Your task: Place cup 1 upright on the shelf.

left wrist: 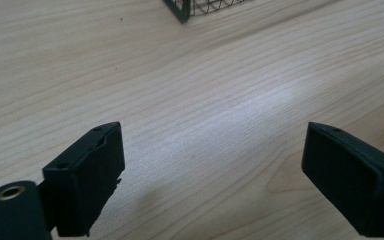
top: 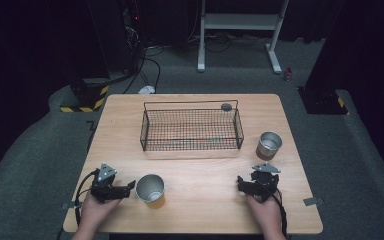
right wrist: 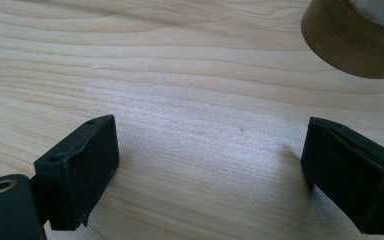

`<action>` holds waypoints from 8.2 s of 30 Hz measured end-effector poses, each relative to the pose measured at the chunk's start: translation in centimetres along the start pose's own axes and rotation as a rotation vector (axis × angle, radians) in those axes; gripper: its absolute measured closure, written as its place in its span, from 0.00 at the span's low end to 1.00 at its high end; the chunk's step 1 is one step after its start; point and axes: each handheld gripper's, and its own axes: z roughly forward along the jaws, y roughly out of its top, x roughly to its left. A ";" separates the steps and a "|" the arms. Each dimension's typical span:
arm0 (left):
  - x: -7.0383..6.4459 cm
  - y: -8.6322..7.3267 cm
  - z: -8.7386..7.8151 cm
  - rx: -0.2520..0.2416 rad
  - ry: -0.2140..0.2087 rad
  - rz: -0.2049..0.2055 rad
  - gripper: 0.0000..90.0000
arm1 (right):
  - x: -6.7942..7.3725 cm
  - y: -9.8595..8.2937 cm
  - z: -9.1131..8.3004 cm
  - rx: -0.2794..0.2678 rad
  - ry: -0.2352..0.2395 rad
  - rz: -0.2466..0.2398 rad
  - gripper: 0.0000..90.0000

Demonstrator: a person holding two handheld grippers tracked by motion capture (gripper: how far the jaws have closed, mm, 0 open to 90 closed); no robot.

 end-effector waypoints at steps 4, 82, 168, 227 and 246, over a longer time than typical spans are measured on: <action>-0.2 0.3 -0.4 -0.007 -0.007 0.016 0.05 | 0.0 0.0 0.0 0.000 0.000 0.000 0.09; -8.7 3.1 -4.2 -0.250 -0.289 0.167 0.00 | 0.0 0.0 0.0 -0.002 -0.005 -0.003 0.09; -6.1 1.1 -3.7 -0.371 -0.219 0.125 0.15 | 0.0 0.0 0.0 -0.002 -0.004 -0.003 0.09; -7.1 5.1 -0.5 -0.359 -0.238 0.145 0.15 | 0.2 -0.5 -0.5 0.001 0.032 -0.038 0.09; -5.6 7.4 0.1 -0.387 -0.230 0.082 0.15 | 0.3 -0.6 -0.6 0.001 0.032 -0.035 0.09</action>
